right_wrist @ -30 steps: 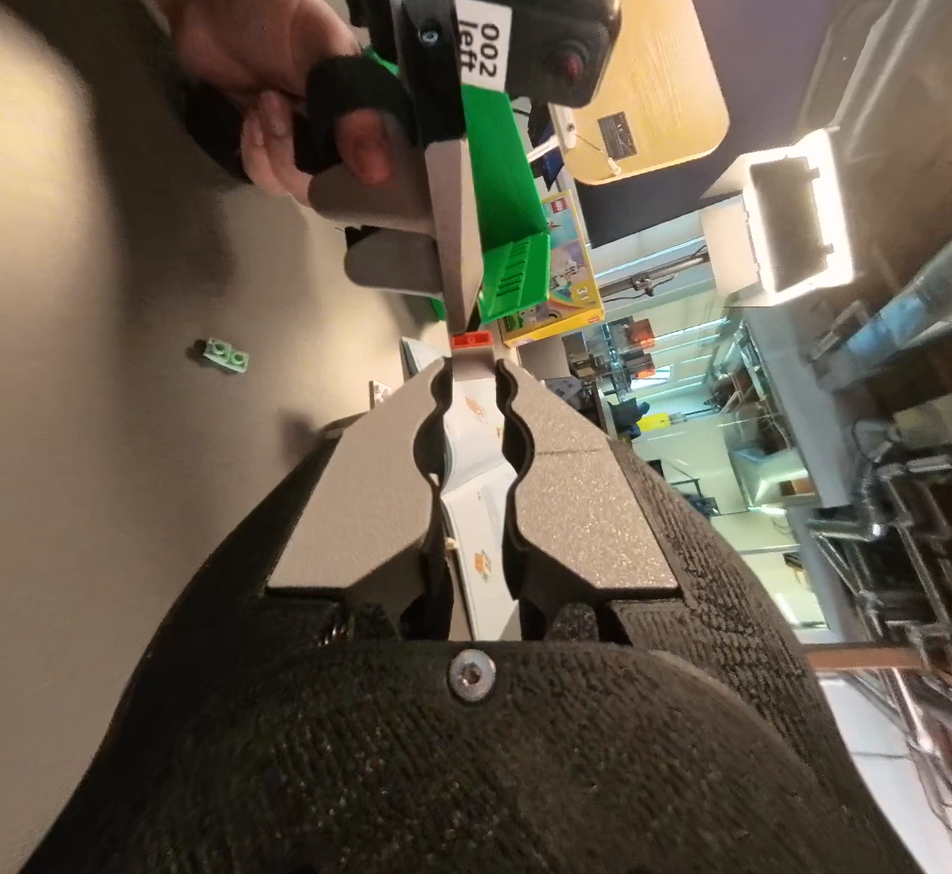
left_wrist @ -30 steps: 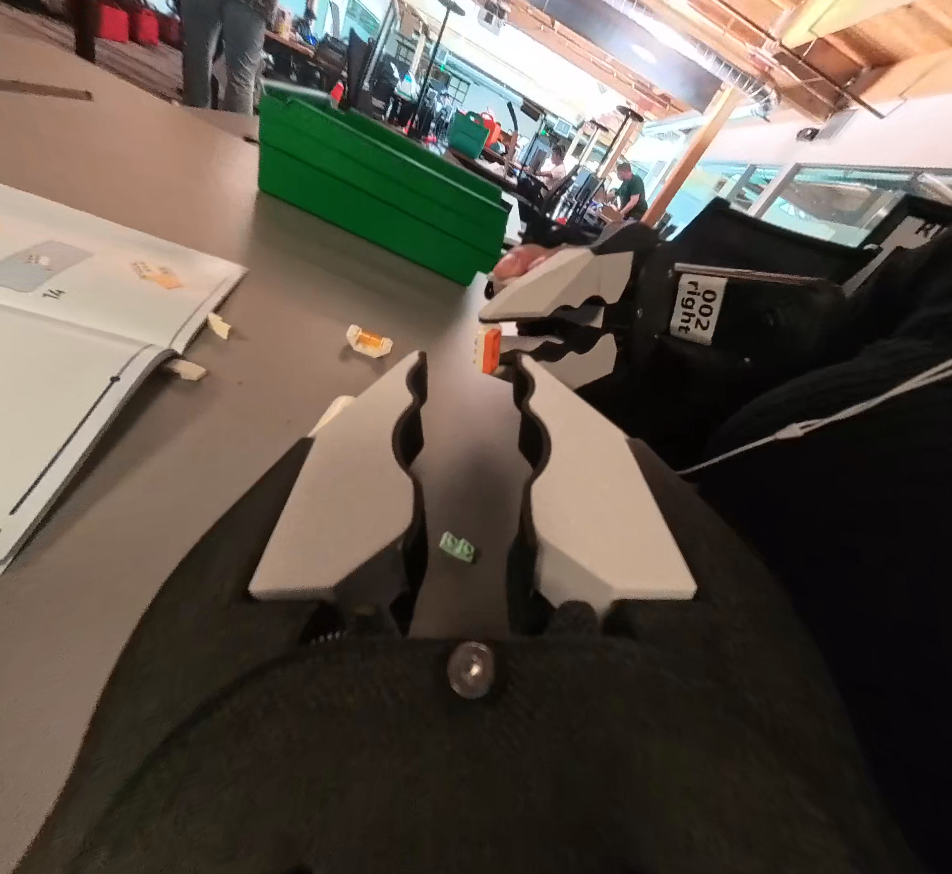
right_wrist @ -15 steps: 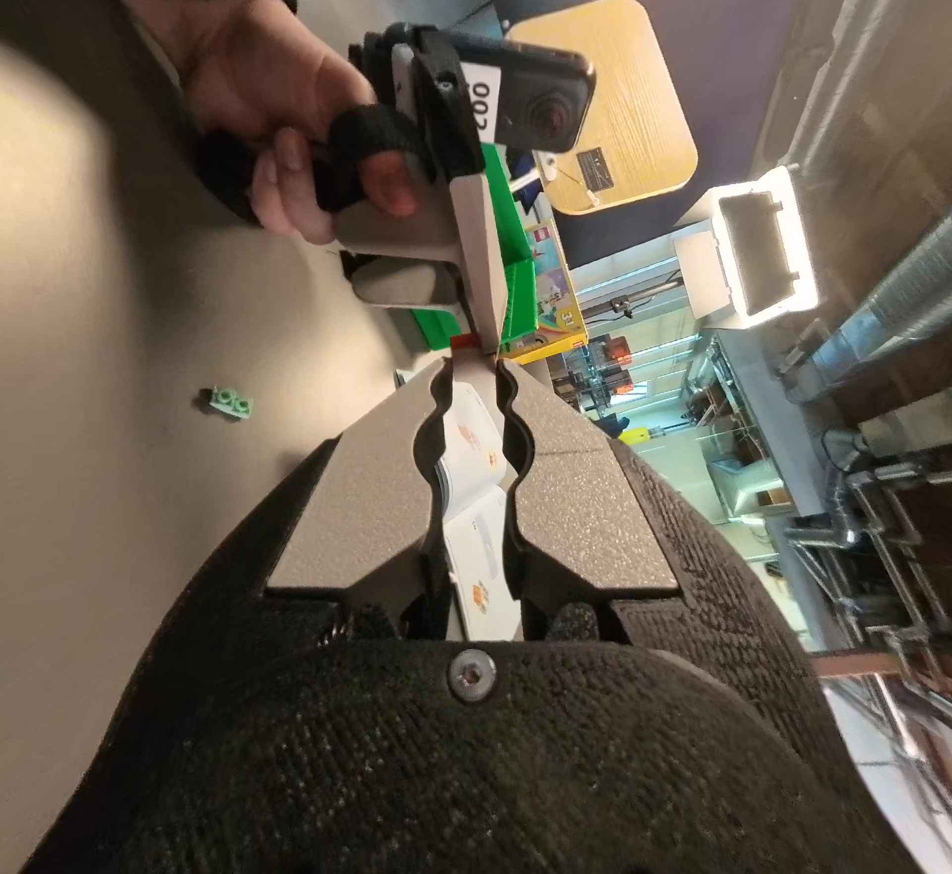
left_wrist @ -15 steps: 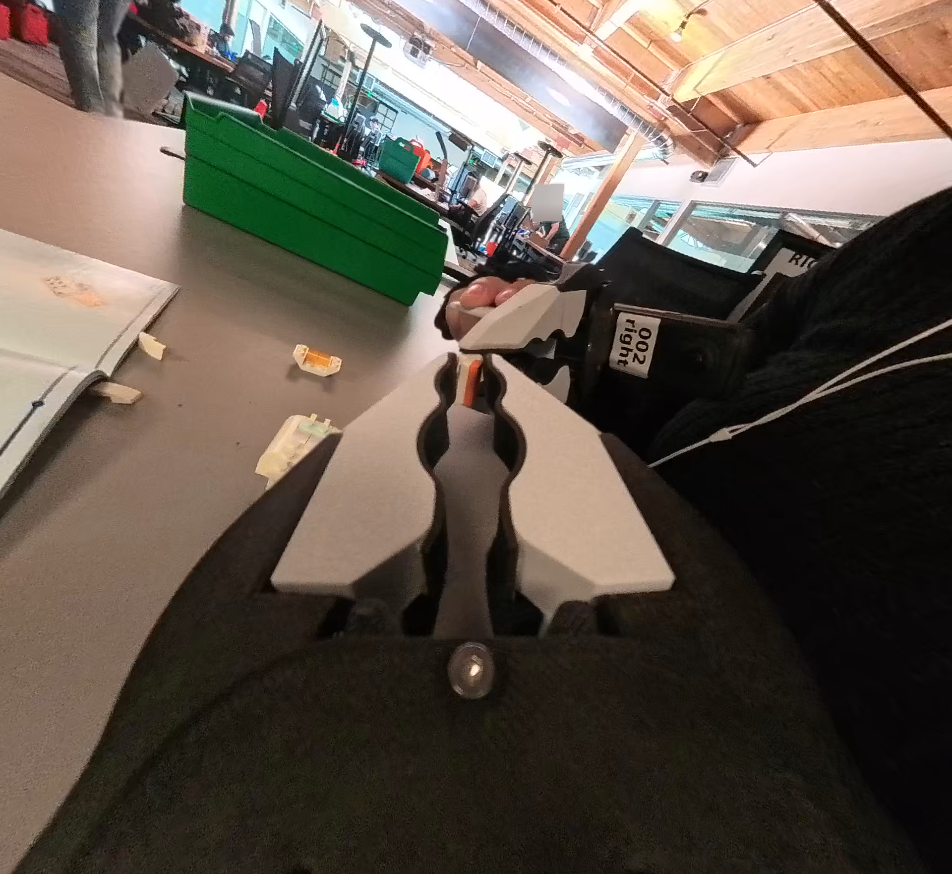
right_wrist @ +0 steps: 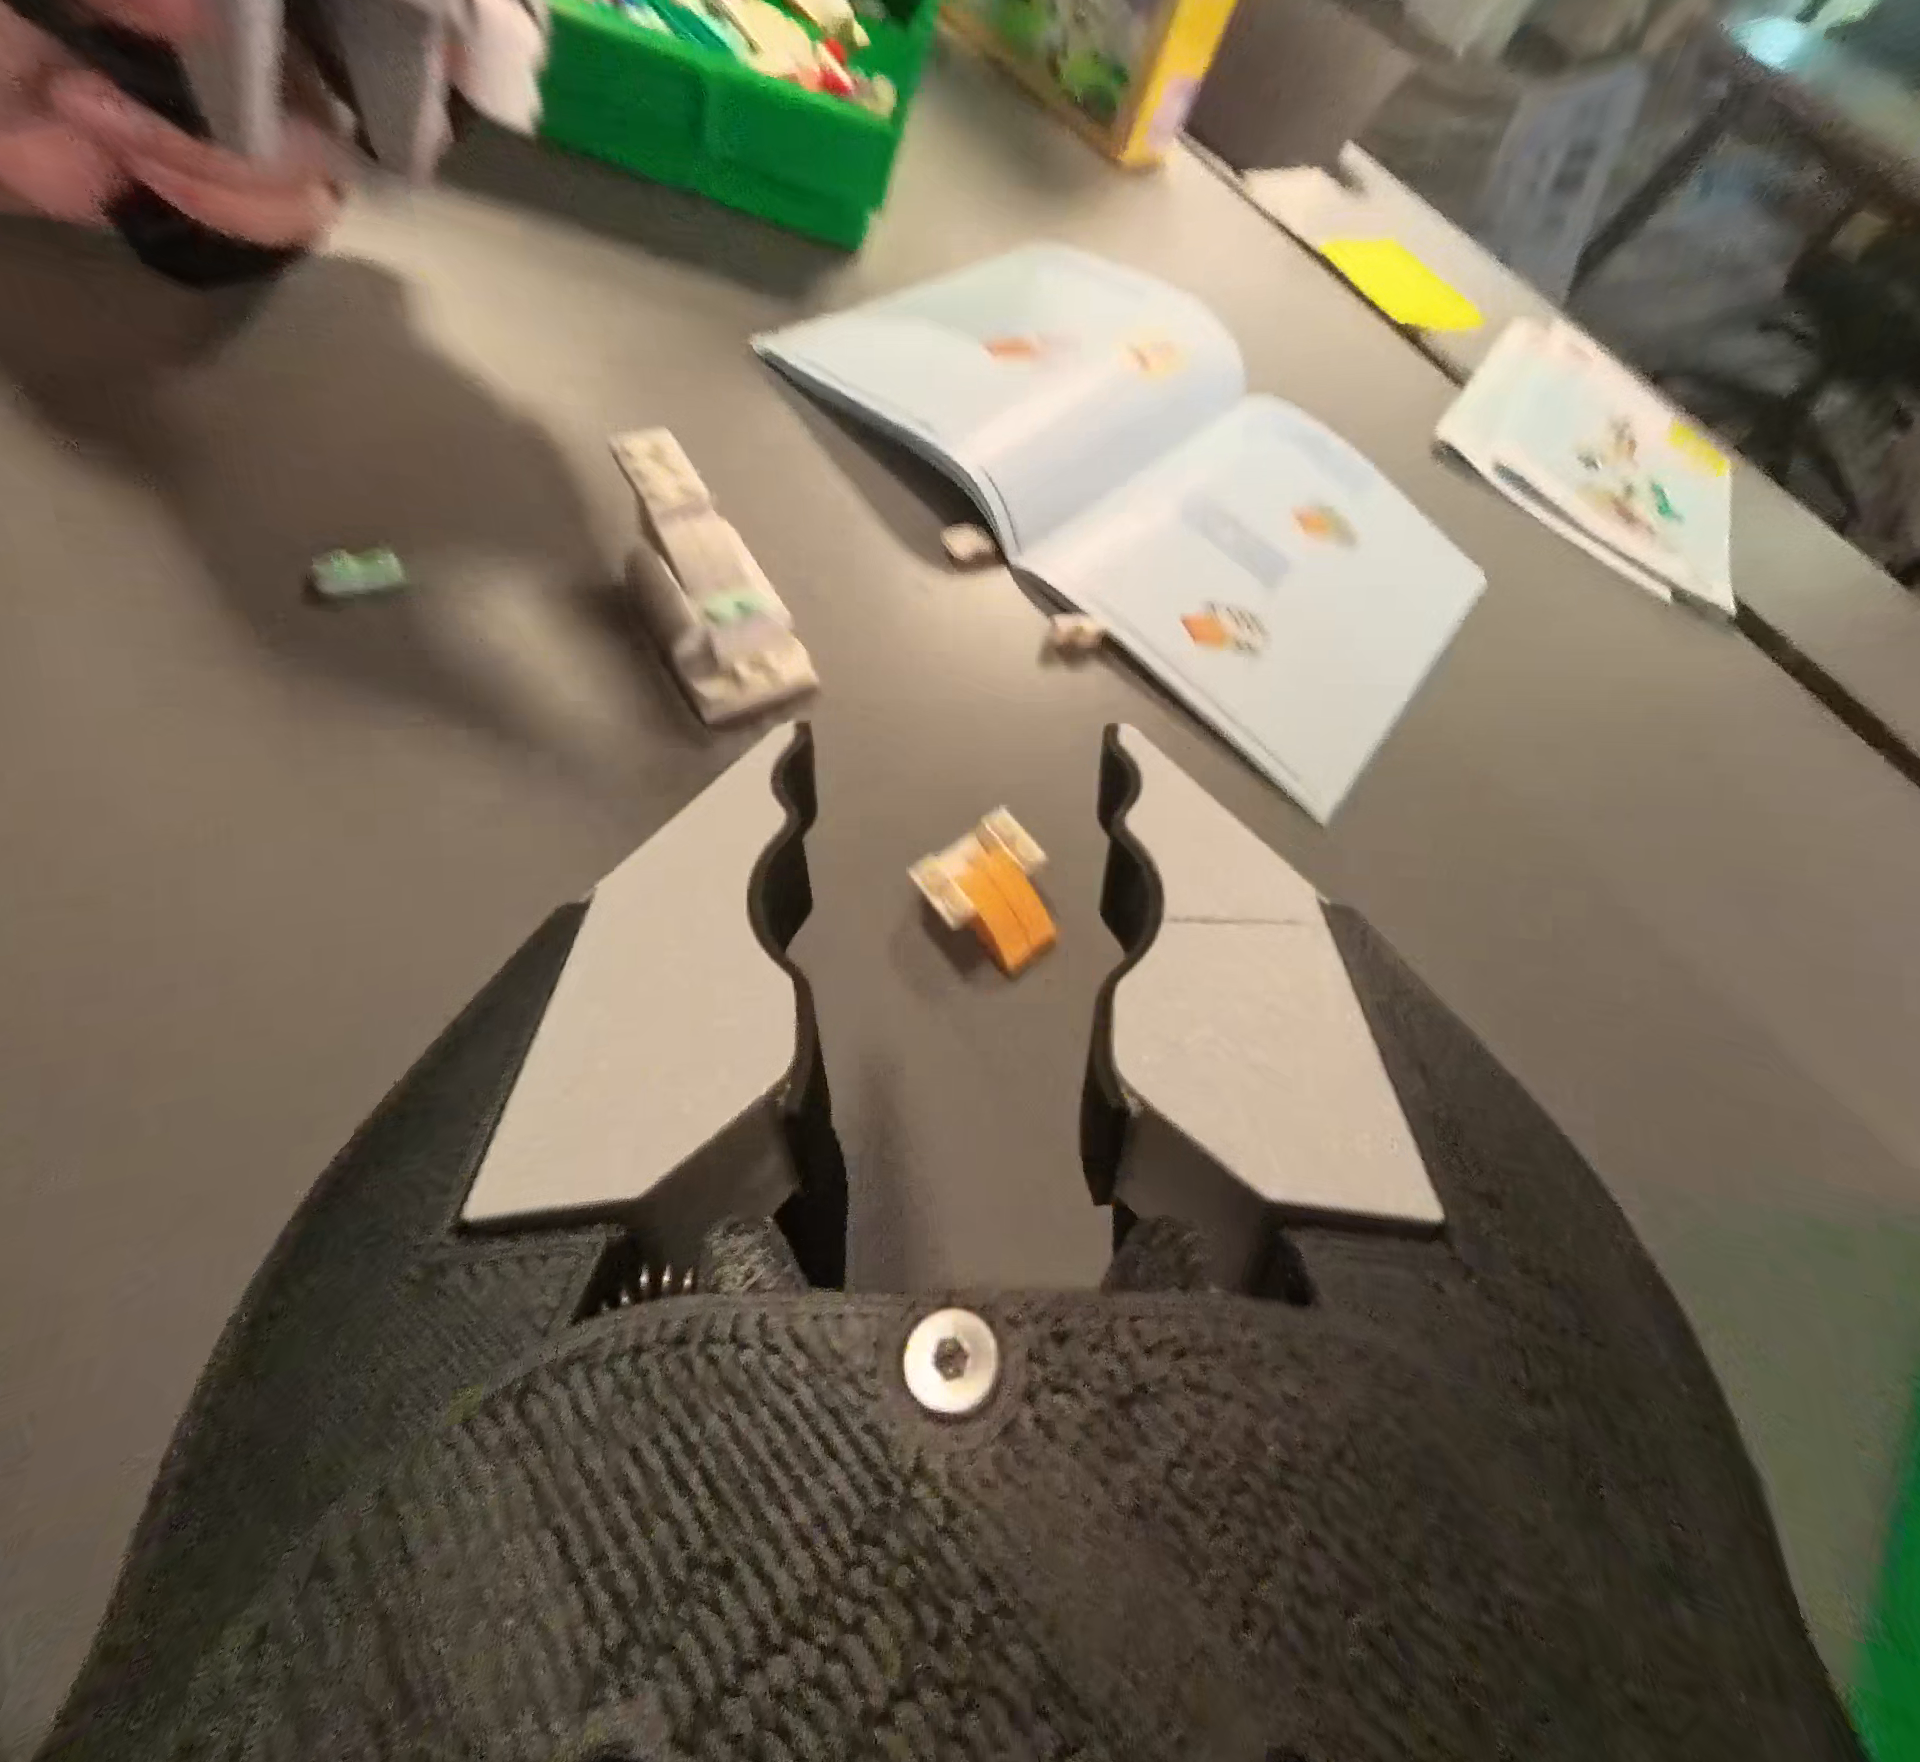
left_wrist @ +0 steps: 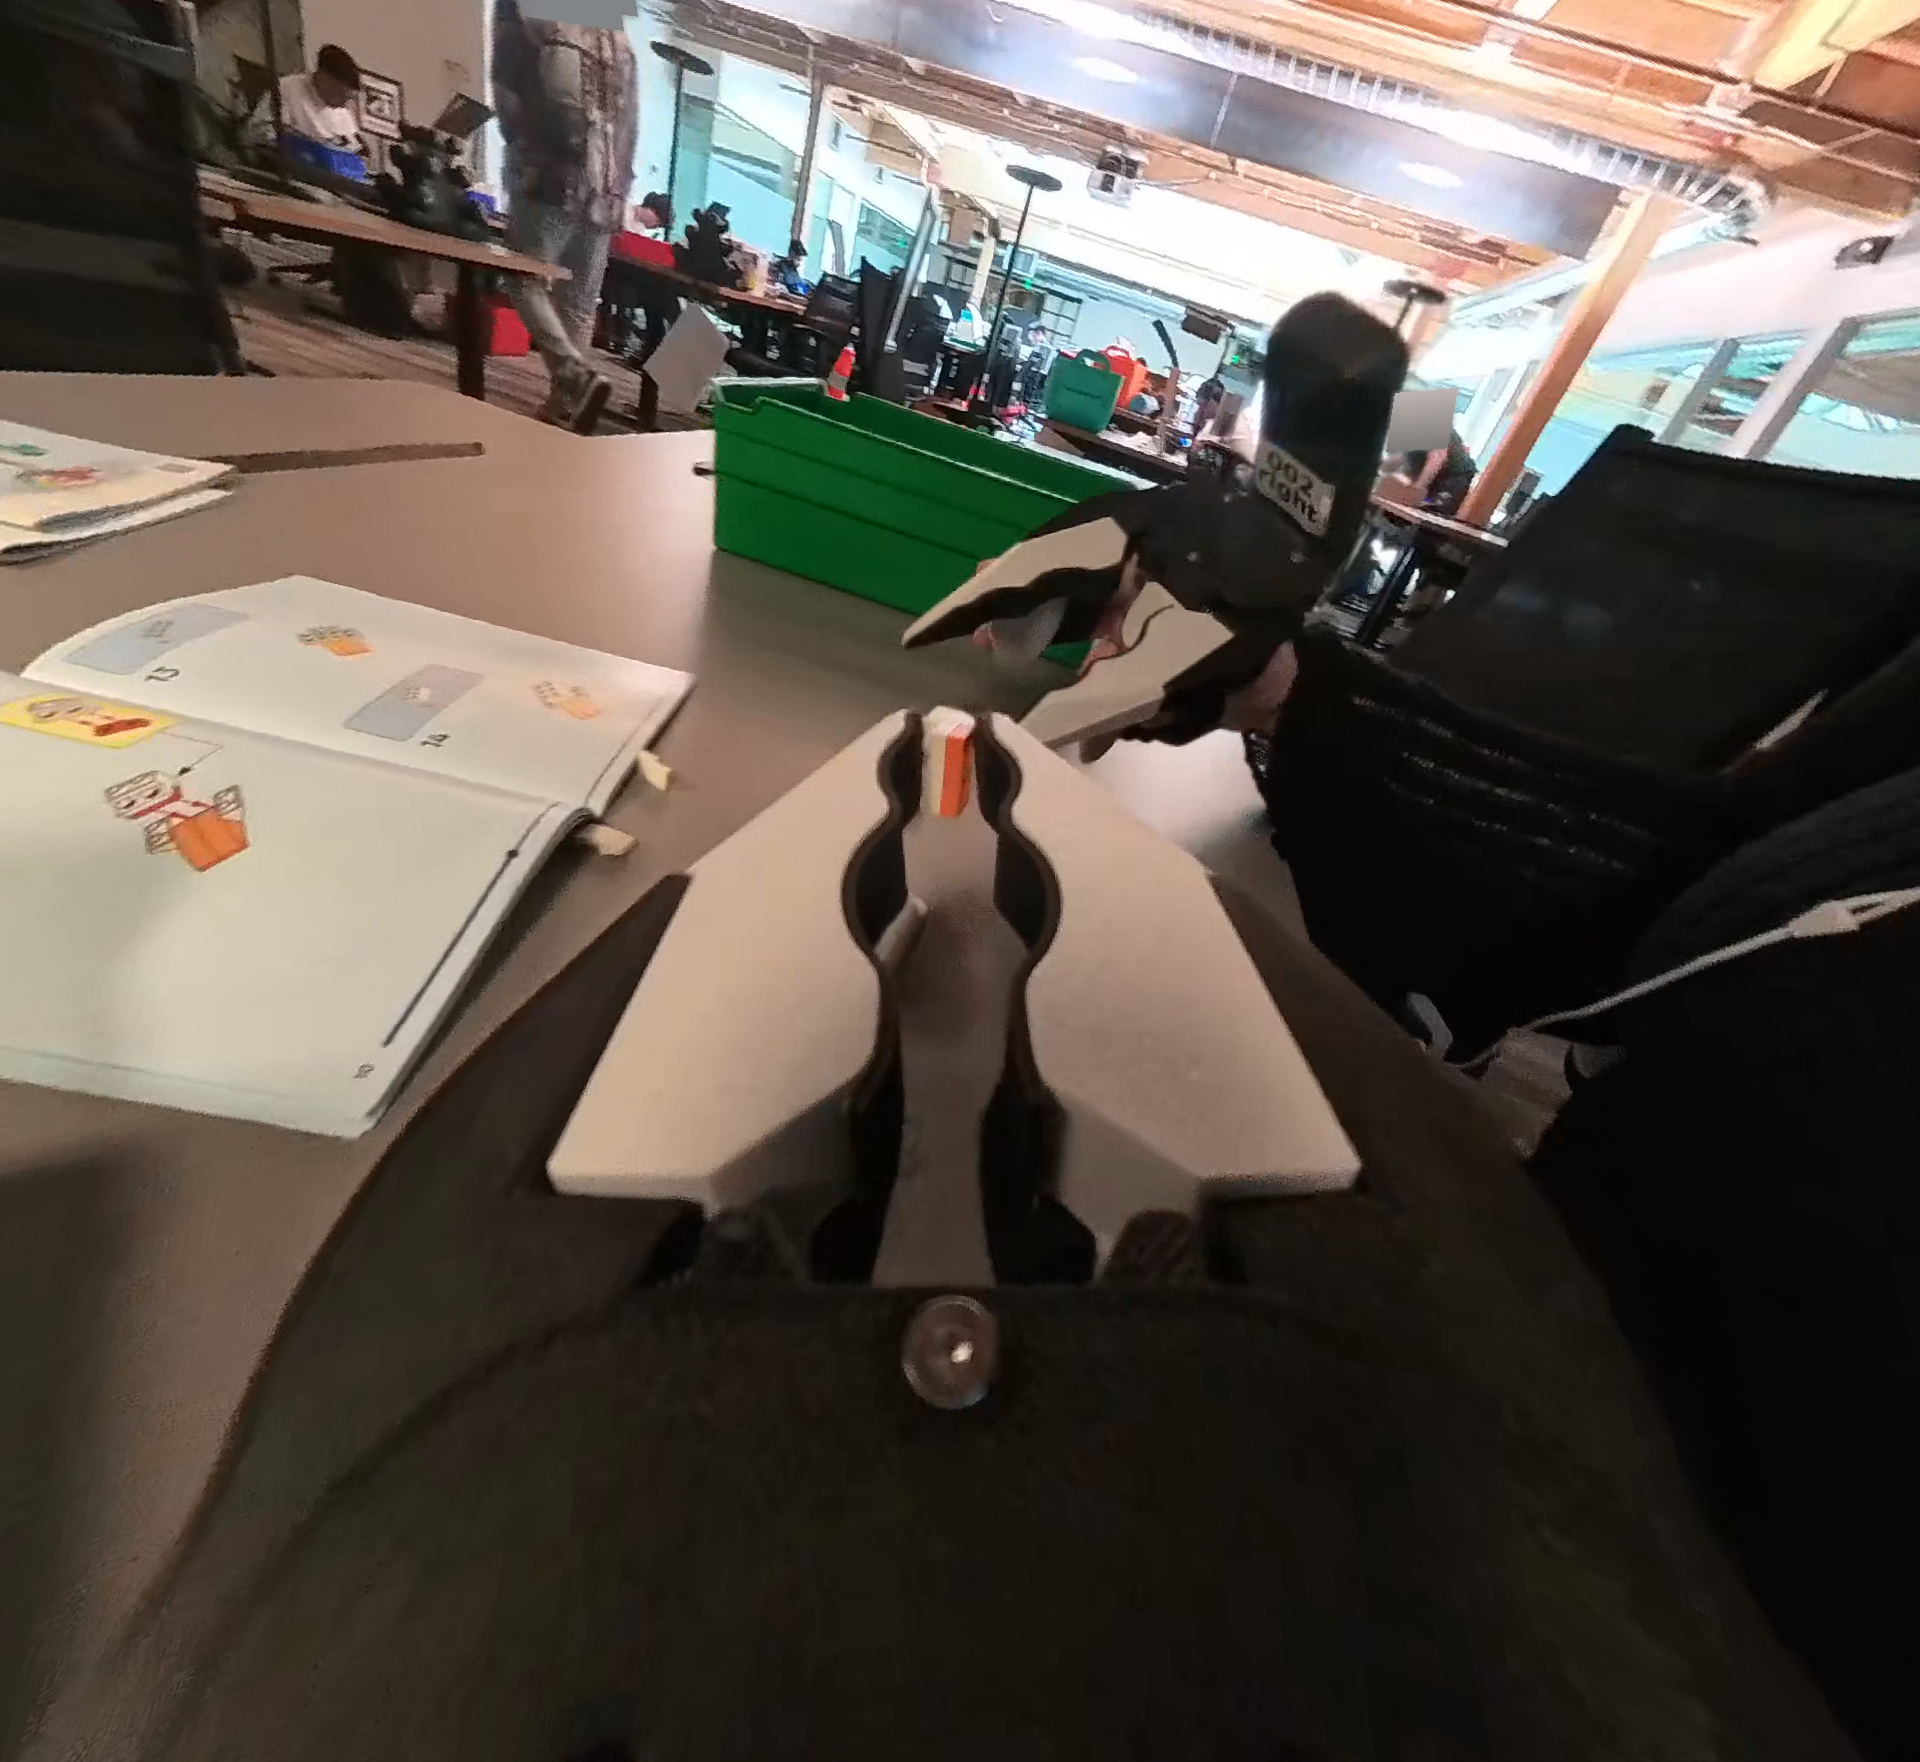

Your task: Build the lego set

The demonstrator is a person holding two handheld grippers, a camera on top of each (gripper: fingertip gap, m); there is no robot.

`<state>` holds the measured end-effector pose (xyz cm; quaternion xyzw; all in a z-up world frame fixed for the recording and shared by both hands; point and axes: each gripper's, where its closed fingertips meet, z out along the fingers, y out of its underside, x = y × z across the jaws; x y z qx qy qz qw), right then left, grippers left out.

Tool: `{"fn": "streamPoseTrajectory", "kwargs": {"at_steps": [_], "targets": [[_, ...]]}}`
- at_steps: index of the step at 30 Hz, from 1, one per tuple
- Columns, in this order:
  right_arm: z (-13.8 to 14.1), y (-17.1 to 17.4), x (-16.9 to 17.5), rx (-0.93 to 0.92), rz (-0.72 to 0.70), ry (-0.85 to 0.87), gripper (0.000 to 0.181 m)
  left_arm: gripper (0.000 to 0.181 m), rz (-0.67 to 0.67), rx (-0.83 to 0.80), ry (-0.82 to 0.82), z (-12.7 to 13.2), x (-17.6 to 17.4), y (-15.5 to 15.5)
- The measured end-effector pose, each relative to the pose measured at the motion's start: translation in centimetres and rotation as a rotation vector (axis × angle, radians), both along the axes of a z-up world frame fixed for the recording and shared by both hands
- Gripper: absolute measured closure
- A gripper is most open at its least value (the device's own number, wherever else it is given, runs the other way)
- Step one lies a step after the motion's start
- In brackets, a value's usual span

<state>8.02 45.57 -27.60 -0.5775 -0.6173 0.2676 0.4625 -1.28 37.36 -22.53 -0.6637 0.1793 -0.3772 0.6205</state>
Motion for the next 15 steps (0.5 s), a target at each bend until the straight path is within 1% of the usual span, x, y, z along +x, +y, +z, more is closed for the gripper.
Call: {"fn": "streamPoseTrajectory", "kwargs": {"at_steps": [2, 4, 7, 9, 13, 15], "targets": [[-1.1, 1.1, 0.9, 0.017, -0.001, -0.059, 0.127, 0.172, 0.023, -0.011, -0.015, 0.0, -0.5, 0.3], [-2.6, 1.5, 1.4, 0.023, 0.059, -0.134, 0.126, 0.172, 0.039, -0.02, -0.034, 0.0, -1.0, 0.5], [-4.6, 1.2, 1.7, -0.043, 0.163, -0.236, 0.127, 0.172, 0.039, -0.045, -0.071, -0.2, -1.3, 0.8], [-4.9, 1.4, 1.8, -0.054, 0.2, -0.255, 0.137, 0.172, 0.031, -0.059, -0.093, -0.2, -1.4, 0.8], [-5.0, 1.6, 1.5, -0.104, 0.249, -0.243, 0.142, 0.172, 0.006, -0.073, -0.129, -0.1, -1.4, 0.7], [-5.2, 1.8, 1.4, -0.127, 0.259, -0.251, 0.139, 0.172, 0.004, -0.071, -0.145, 0.0, -1.5, 0.7]]}}
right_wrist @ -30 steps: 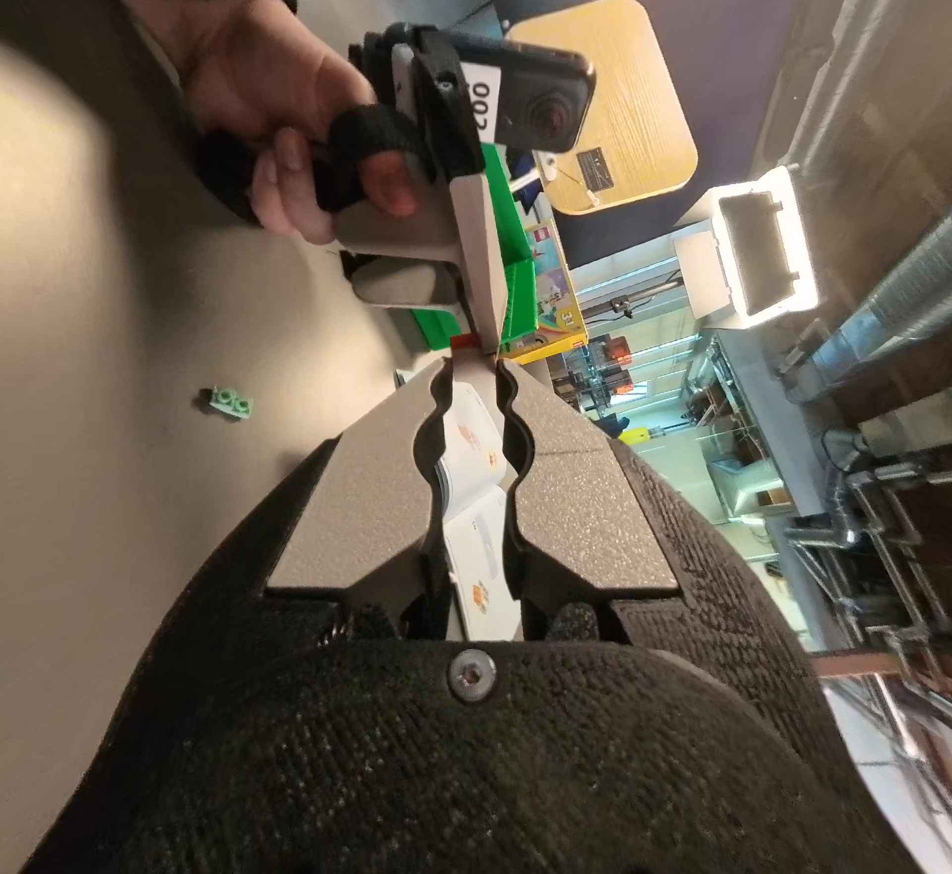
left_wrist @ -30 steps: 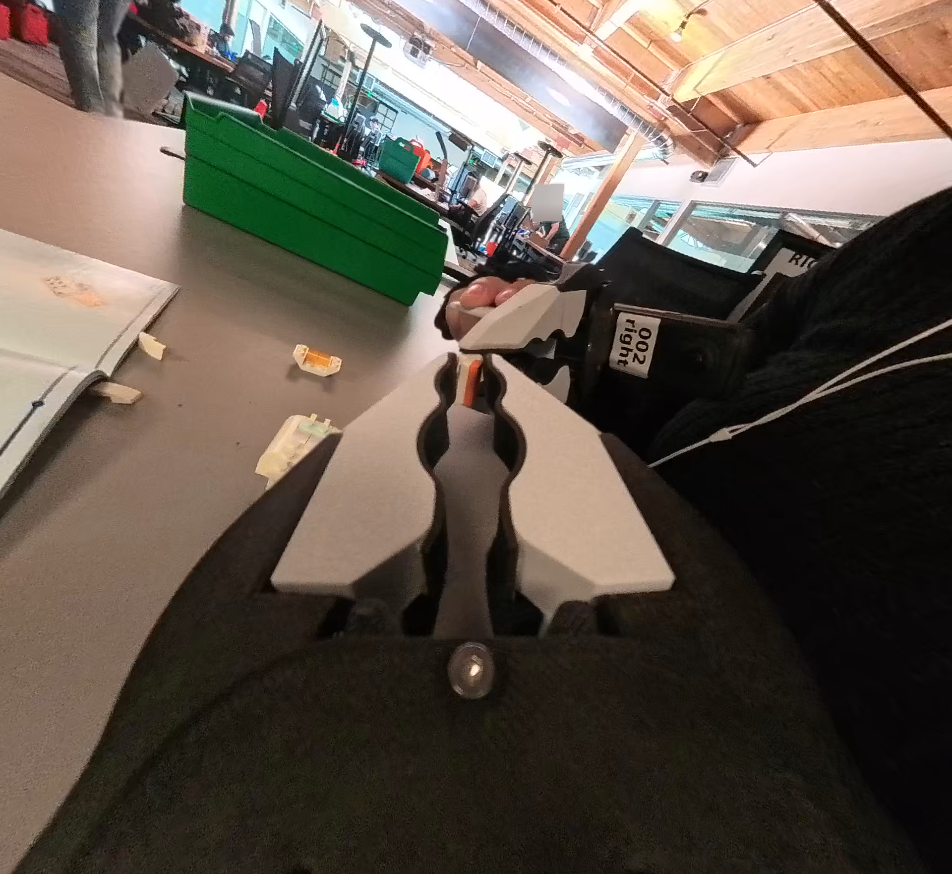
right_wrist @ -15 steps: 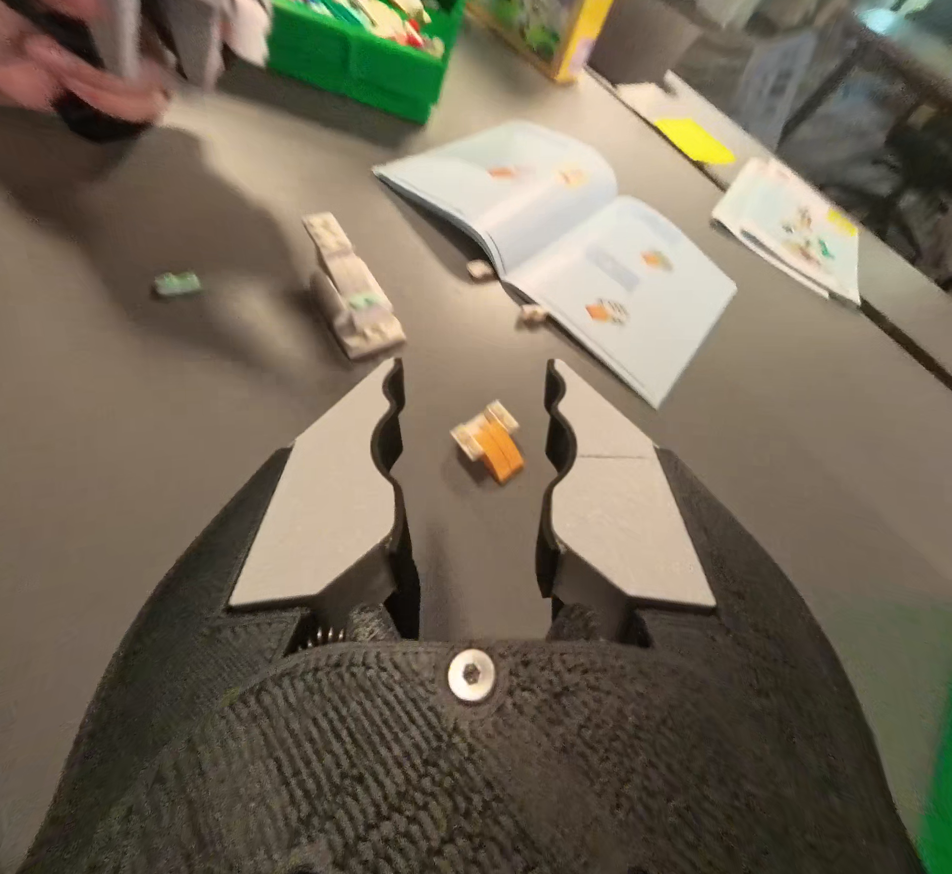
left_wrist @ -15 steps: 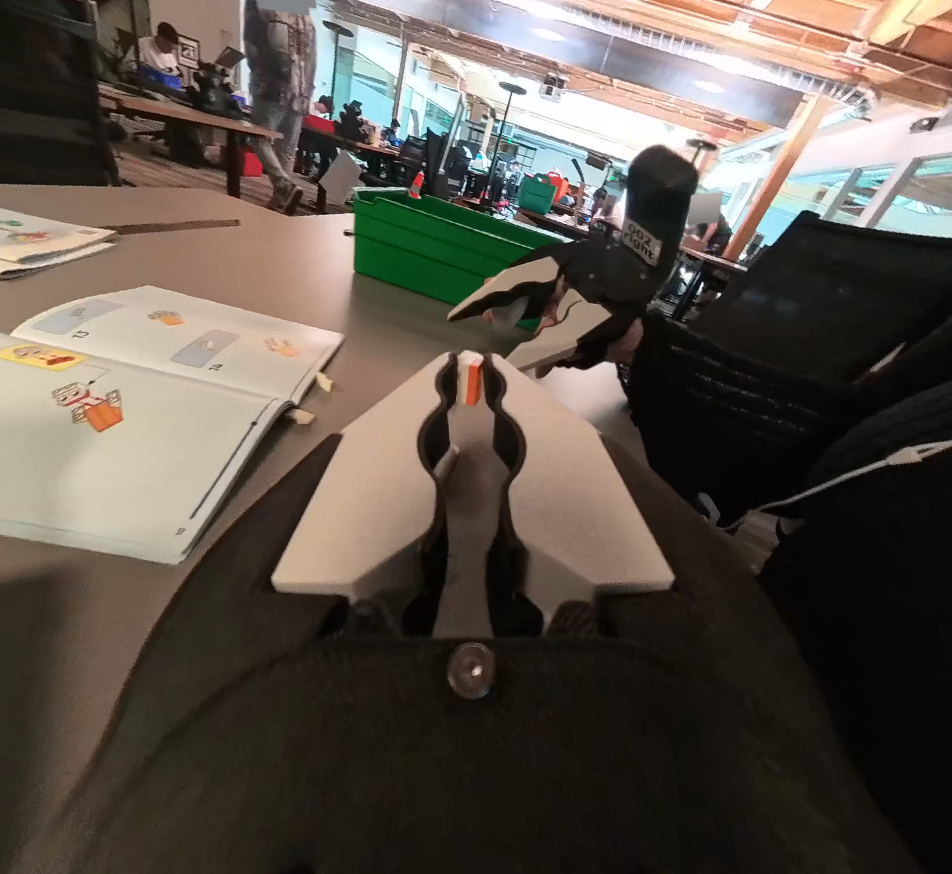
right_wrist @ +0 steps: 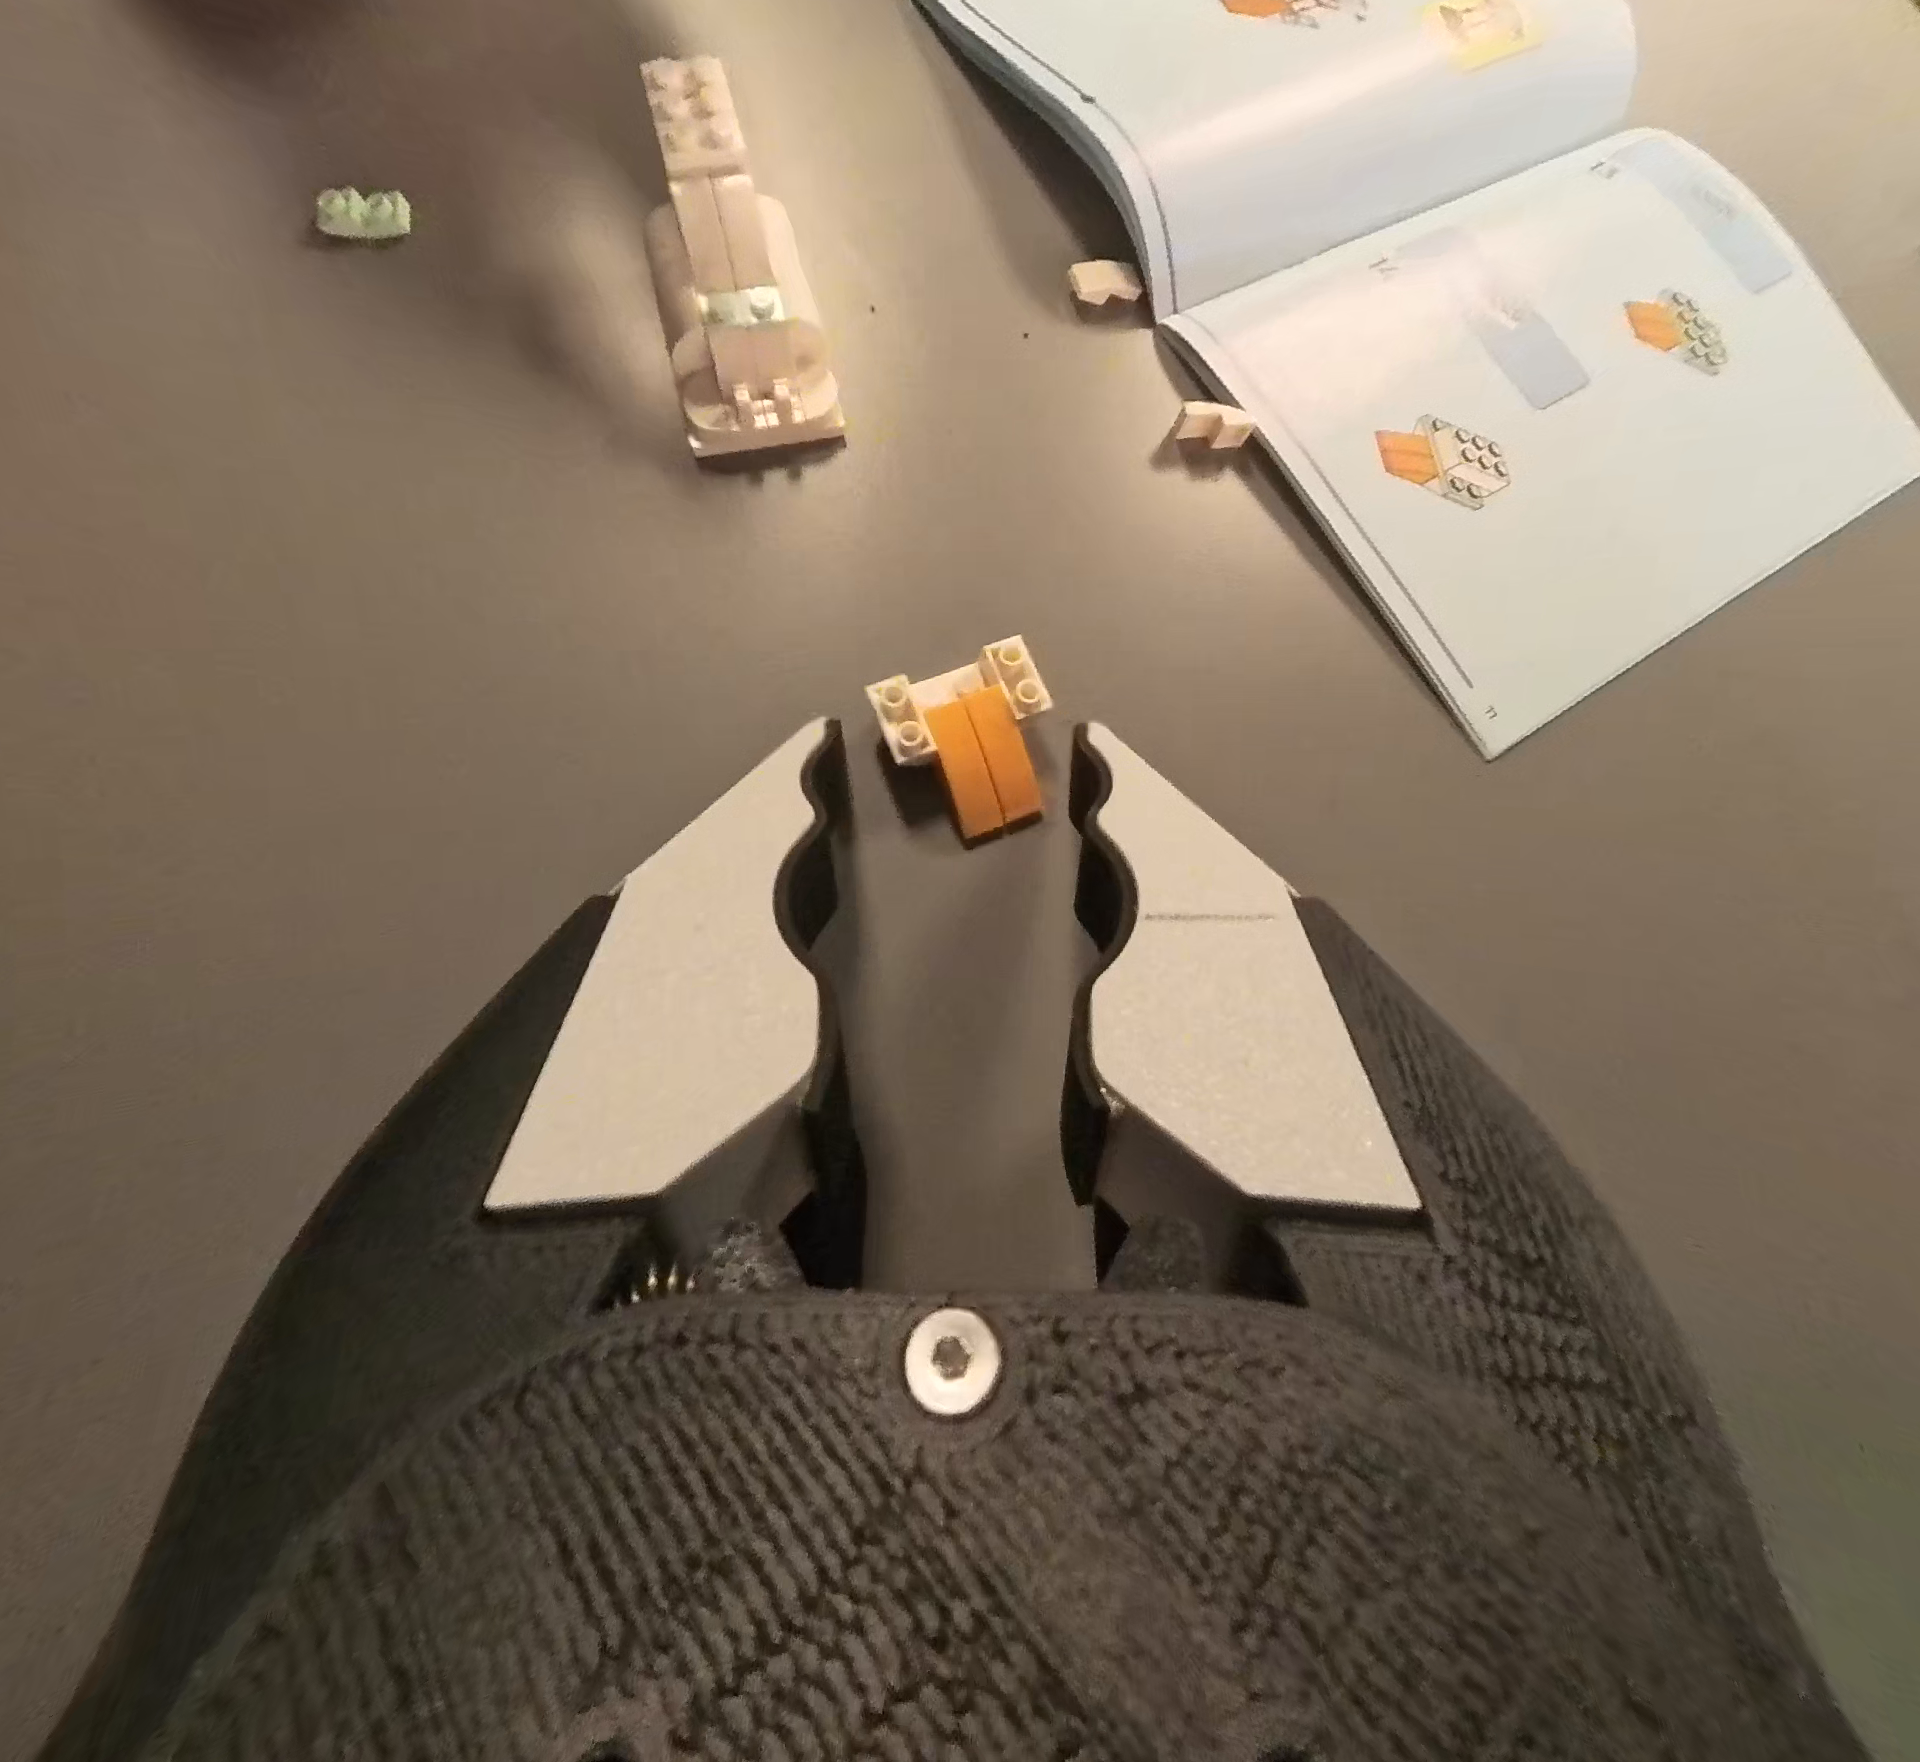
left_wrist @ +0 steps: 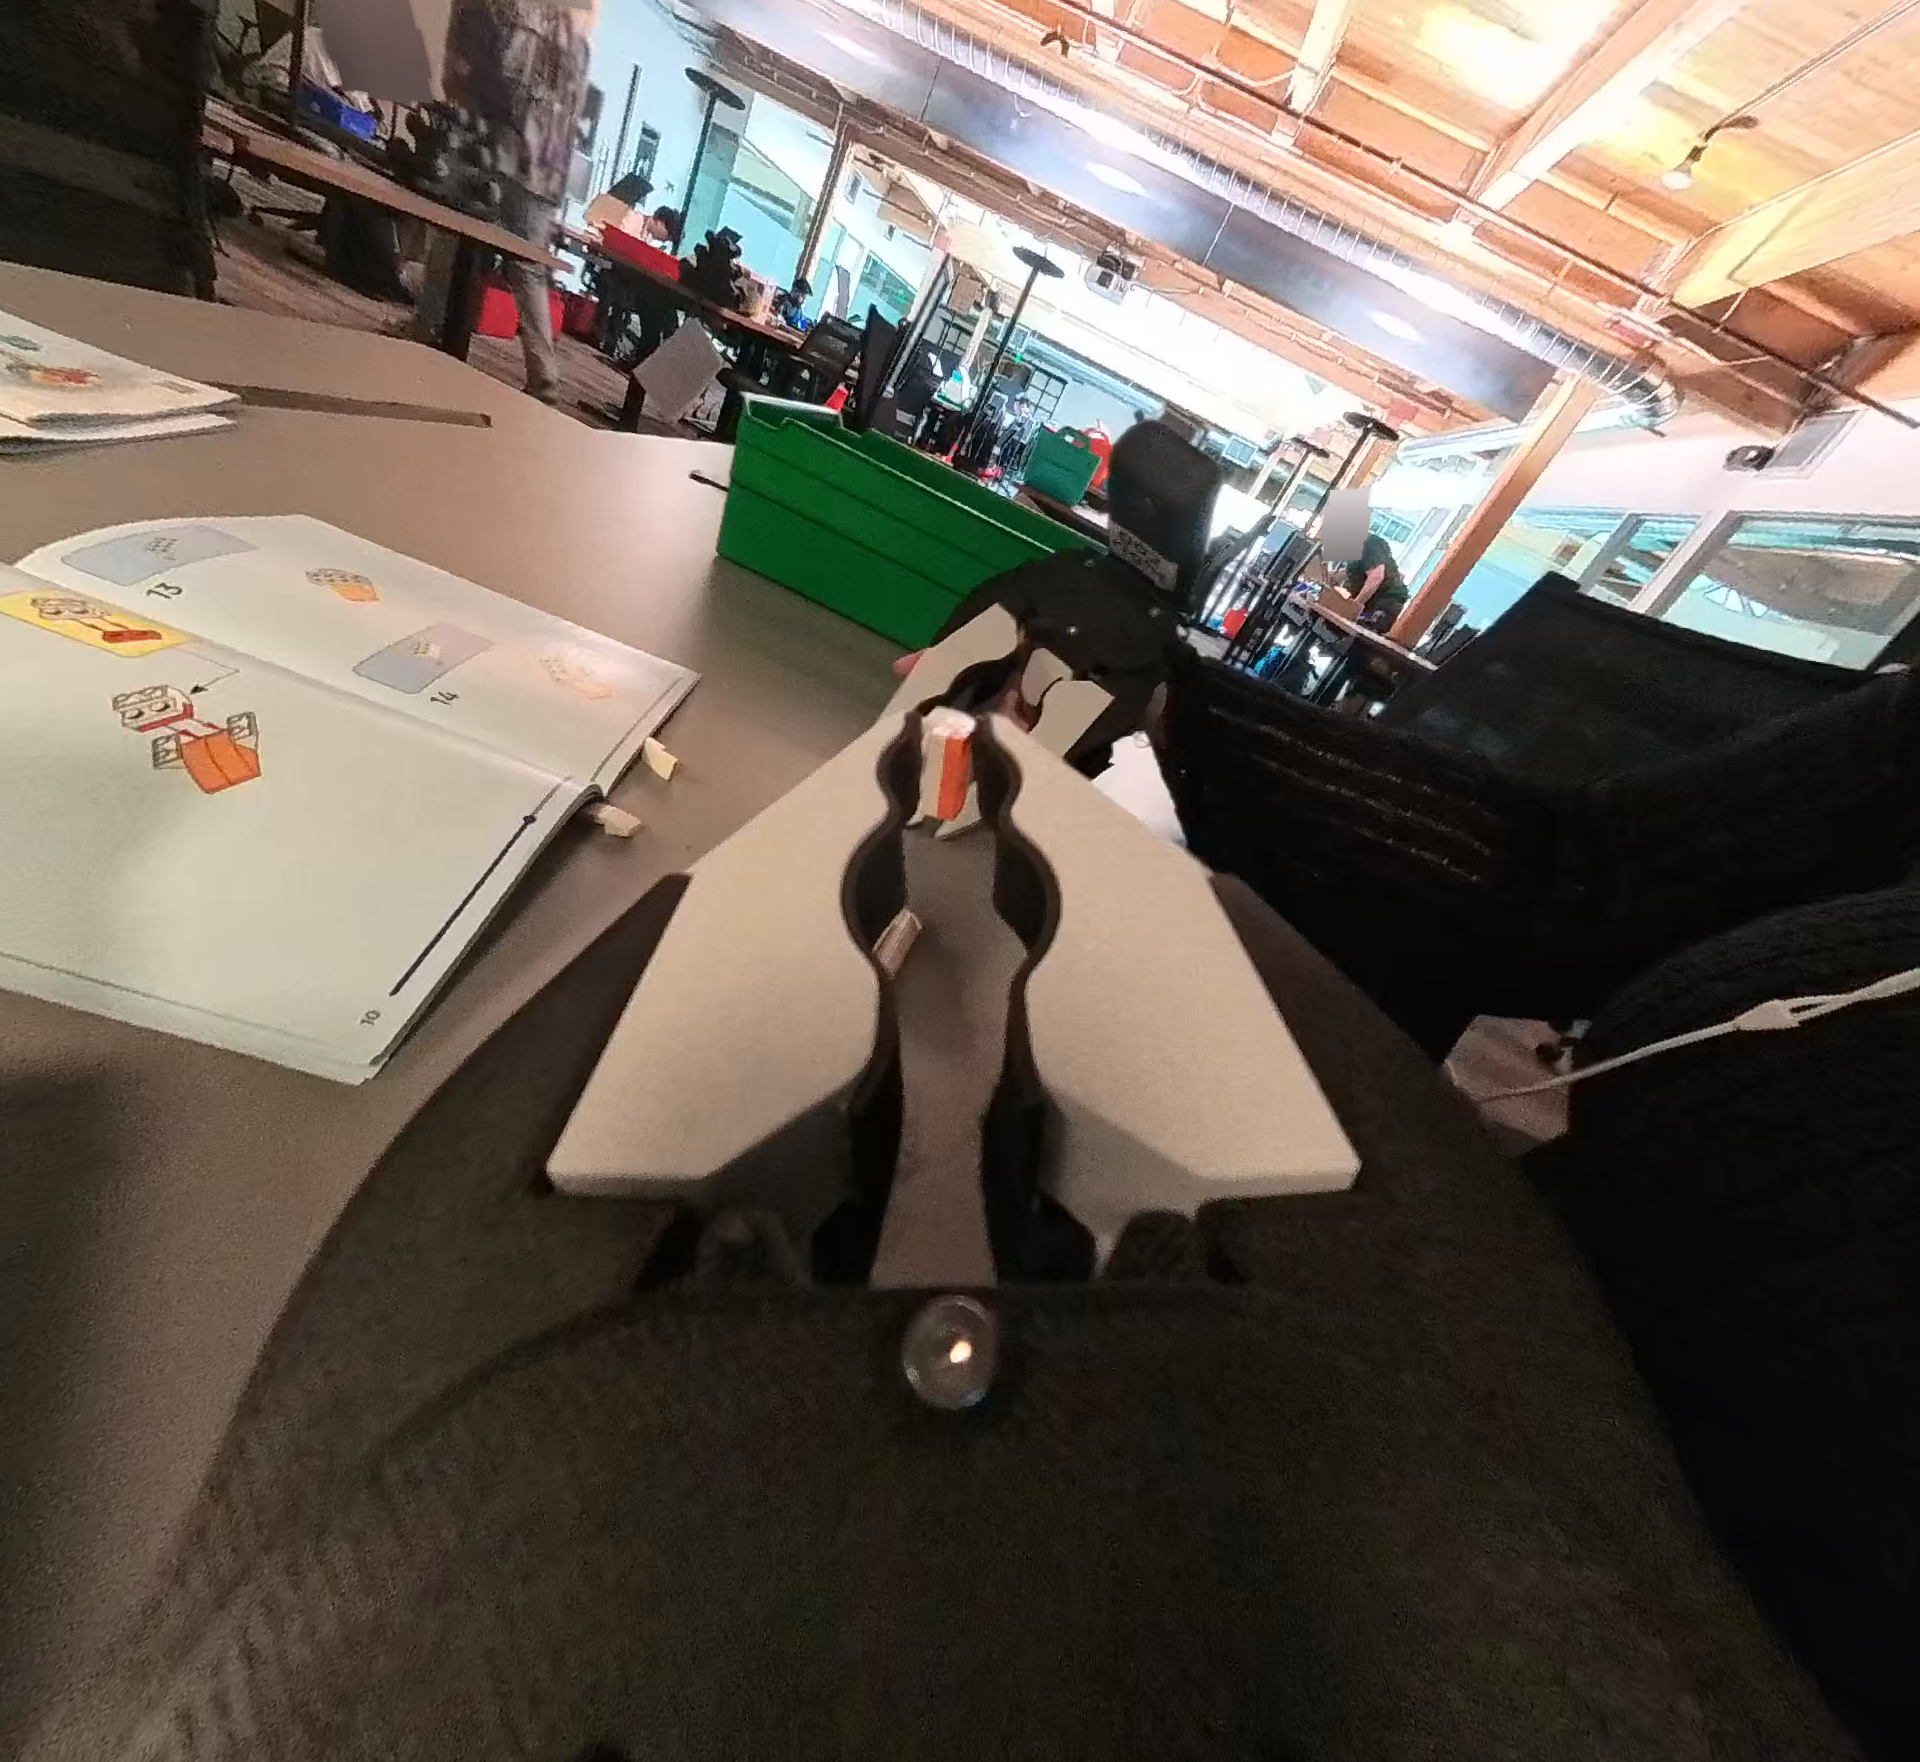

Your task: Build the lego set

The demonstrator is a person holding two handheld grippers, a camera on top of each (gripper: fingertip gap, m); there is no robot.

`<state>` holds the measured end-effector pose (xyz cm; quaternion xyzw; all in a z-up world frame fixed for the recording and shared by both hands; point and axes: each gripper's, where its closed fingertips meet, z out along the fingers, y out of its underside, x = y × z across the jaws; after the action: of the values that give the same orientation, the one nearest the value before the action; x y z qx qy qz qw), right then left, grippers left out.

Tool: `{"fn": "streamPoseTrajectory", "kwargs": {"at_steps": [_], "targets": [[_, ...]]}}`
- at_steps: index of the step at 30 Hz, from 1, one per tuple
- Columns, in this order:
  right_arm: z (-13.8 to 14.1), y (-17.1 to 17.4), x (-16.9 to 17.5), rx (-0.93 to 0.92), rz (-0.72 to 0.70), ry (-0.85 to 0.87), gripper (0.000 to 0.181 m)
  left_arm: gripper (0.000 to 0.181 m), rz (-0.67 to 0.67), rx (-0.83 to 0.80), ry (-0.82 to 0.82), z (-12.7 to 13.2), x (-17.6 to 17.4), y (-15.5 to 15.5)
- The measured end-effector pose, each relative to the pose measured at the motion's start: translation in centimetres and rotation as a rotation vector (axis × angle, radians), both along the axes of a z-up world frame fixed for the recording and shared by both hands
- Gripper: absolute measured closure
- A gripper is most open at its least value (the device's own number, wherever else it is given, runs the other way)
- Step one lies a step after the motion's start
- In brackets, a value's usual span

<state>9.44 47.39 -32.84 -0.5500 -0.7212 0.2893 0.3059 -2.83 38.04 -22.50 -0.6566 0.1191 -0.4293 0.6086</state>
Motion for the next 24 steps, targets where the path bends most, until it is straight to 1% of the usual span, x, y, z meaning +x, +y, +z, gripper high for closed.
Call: {"fn": "streamPoseTrajectory", "kwargs": {"at_steps": [2, 5, 8, 11, 13, 17, 18, 19, 22, 23, 24], "targets": [[-0.1, 0.3, 0.1, -0.021, -0.001, -0.012, 0.136, 0.173, -0.006, -0.008, -0.018, 0.0, -0.1, 0.0], [-0.1, 0.4, 0.3, -0.058, 0.003, -0.023, 0.138, 0.172, -0.011, -0.013, -0.036, 0.1, -0.1, 0.0], [0.0, 0.1, 0.6, -0.158, 0.012, -0.027, 0.145, 0.172, -0.018, -0.024, -0.048, 0.0, -0.1, 0.1], [0.2, -0.2, 1.0, -0.253, 0.04, -0.032, 0.157, 0.172, -0.027, -0.045, -0.059, -0.2, -0.1, 0.2], [0.3, -0.1, 1.0, -0.276, 0.057, -0.03, 0.157, 0.172, -0.044, -0.068, -0.072, -0.4, 0.0, 0.2], [0.0, -0.2, 0.7, -0.263, 0.073, -0.05, 0.157, 0.172, -0.081, -0.109, -0.078, -0.9, 0.4, 0.2], [-0.1, -0.3, 0.6, -0.252, 0.077, -0.049, 0.159, 0.172, -0.084, -0.111, -0.074, -0.9, 0.5, 0.2], [-0.2, -0.3, 0.4, -0.238, 0.076, -0.044, 0.165, 0.172, -0.086, -0.113, -0.071, -1.0, 0.6, 0.2], [-0.1, -0.3, 0.0, -0.186, 0.061, -0.025, 0.166, 0.172, -0.09, -0.131, -0.081, -1.1, 0.5, 0.3], [0.1, -0.4, -0.2, -0.164, 0.055, -0.008, 0.166, 0.173, -0.089, -0.16, -0.086, -1.3, 0.4, 0.4], [0.4, -0.6, -0.4, -0.145, 0.047, 0.018, 0.166, 0.172, -0.095, -0.23, -0.08, -1.9, 0.5, 0.5]]}}
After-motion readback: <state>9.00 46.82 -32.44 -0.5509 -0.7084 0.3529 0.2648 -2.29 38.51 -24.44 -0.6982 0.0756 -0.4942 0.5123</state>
